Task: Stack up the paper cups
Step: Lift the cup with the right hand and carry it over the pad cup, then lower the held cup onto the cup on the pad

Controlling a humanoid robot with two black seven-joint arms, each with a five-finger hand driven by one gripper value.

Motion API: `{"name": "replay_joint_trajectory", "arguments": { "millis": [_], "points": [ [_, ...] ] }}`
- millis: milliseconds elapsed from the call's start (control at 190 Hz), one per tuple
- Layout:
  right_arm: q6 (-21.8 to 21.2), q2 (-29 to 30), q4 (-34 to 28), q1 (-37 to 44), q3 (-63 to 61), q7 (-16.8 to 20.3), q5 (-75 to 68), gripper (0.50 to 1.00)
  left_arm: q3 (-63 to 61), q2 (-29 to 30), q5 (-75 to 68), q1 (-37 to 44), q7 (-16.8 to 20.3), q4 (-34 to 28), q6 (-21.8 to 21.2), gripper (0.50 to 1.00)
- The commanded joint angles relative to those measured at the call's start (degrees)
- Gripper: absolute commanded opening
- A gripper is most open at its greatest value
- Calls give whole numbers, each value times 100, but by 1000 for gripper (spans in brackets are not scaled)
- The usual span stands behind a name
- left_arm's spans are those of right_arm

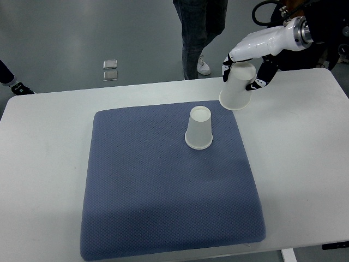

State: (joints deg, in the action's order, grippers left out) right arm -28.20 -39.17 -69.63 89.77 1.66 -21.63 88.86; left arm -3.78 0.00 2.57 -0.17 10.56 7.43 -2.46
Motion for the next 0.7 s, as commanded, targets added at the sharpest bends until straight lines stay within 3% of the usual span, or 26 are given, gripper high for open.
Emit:
{"name": "replay_joint_trajectory", "arguments": {
  "millis": [0,300,695],
  "points": [
    [-133,67,-51,102,-8,-26,-132,633,0,0,-3,0,-1,4,0,1000],
    [-168,665,90,111,-17,-26,-185,633,0,0,6,0,-1,4,0,1000],
    [-168,893,292,-56,-131,-17,-176,635,0,0,-3,0,-1,4,0,1000]
  ]
}}
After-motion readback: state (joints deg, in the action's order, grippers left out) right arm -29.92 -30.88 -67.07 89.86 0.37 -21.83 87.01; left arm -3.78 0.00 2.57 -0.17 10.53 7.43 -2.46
